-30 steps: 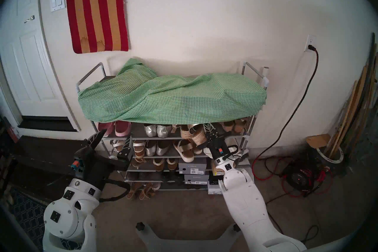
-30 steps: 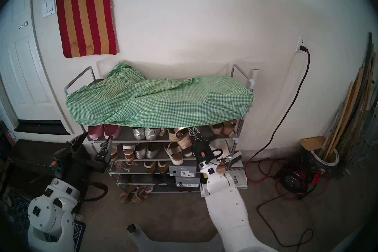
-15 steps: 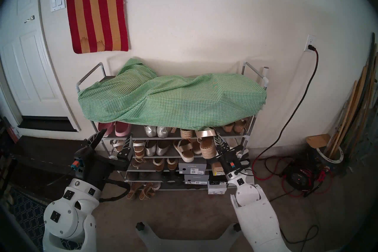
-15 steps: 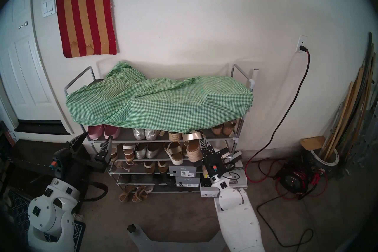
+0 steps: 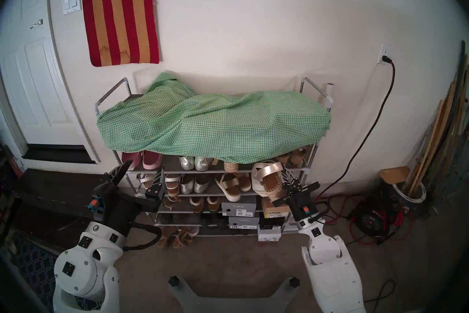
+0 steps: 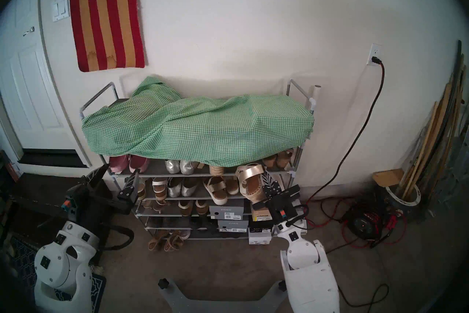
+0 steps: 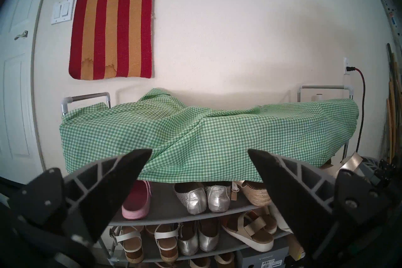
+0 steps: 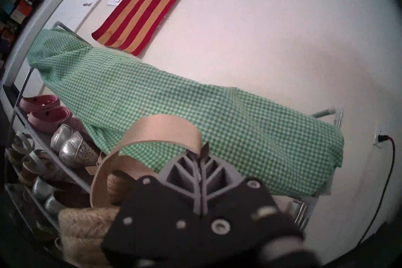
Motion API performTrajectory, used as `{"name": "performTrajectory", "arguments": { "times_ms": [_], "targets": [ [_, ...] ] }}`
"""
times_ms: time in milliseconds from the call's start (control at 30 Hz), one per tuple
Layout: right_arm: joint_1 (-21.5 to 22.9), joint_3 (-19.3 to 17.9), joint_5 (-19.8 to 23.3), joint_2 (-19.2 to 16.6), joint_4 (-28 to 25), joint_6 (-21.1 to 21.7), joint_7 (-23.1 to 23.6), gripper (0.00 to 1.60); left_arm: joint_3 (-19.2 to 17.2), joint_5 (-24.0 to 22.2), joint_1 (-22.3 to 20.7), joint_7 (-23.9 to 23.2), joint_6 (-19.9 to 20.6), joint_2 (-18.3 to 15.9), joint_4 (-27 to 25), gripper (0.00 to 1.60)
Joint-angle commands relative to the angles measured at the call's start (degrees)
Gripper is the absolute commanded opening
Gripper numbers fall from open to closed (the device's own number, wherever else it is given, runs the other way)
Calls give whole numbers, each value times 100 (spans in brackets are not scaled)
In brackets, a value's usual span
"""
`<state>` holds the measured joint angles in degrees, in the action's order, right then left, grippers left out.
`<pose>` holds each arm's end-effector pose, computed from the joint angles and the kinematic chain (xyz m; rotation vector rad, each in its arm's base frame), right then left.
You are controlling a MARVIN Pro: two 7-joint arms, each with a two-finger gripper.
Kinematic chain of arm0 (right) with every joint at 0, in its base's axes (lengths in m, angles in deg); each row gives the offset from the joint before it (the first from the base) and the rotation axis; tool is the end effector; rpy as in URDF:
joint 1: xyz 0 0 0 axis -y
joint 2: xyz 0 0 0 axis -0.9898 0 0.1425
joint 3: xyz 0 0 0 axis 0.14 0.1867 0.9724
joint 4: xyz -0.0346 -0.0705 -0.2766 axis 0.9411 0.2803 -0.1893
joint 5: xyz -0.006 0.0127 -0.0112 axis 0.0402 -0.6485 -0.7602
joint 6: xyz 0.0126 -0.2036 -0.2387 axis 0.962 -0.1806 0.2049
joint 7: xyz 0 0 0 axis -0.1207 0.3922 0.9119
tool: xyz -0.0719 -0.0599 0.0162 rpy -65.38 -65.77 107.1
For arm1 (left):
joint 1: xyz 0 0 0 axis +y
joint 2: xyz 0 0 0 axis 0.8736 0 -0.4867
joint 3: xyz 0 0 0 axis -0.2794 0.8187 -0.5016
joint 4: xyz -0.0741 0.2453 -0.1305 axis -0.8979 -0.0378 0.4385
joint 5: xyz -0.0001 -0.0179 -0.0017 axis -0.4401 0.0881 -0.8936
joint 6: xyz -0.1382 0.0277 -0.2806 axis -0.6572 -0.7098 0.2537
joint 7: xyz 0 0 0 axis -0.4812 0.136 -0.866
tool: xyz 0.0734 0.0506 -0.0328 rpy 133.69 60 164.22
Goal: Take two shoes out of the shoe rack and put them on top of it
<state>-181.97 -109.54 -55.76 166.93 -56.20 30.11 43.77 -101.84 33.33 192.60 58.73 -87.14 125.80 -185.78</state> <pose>0.3506 0.0033 -0.3351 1.5325 0.7313 2.5286 0.2233 0.0552 -0.2066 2.0583 -0.1532 2.2820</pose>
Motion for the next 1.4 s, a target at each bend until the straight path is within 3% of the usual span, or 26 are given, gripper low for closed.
{"name": "performTrajectory", "arguments": {
  "times_ms": [0, 367, 667, 967, 1100, 1367],
  "targets": [
    [-138, 33, 170, -6, -621, -90, 56, 0, 4, -1, -5, 0, 0, 0, -1, 160],
    [-345, 219, 314, -23, -1348, -13, 315, 0, 3, 0, -5, -2, 0, 2, -1, 160],
    [-845, 504, 416, -23, -1963, 219, 635, 0, 2, 1, -5, -3, 0, 4, -1, 160],
    [-1589, 1119, 387, -55, -2611, 739, 1155, 0, 2, 1, -6, -5, 1, 6, -1, 160],
    [-1853, 1412, 404, -250, -3010, 1136, 1445, 0, 2, 1, -6, -6, 1, 7, -1, 160],
    [-1717, 1618, 514, -376, -3538, 1571, 1701, 0, 2, 1, -7, -7, 1, 9, -1, 160]
  ]
}}
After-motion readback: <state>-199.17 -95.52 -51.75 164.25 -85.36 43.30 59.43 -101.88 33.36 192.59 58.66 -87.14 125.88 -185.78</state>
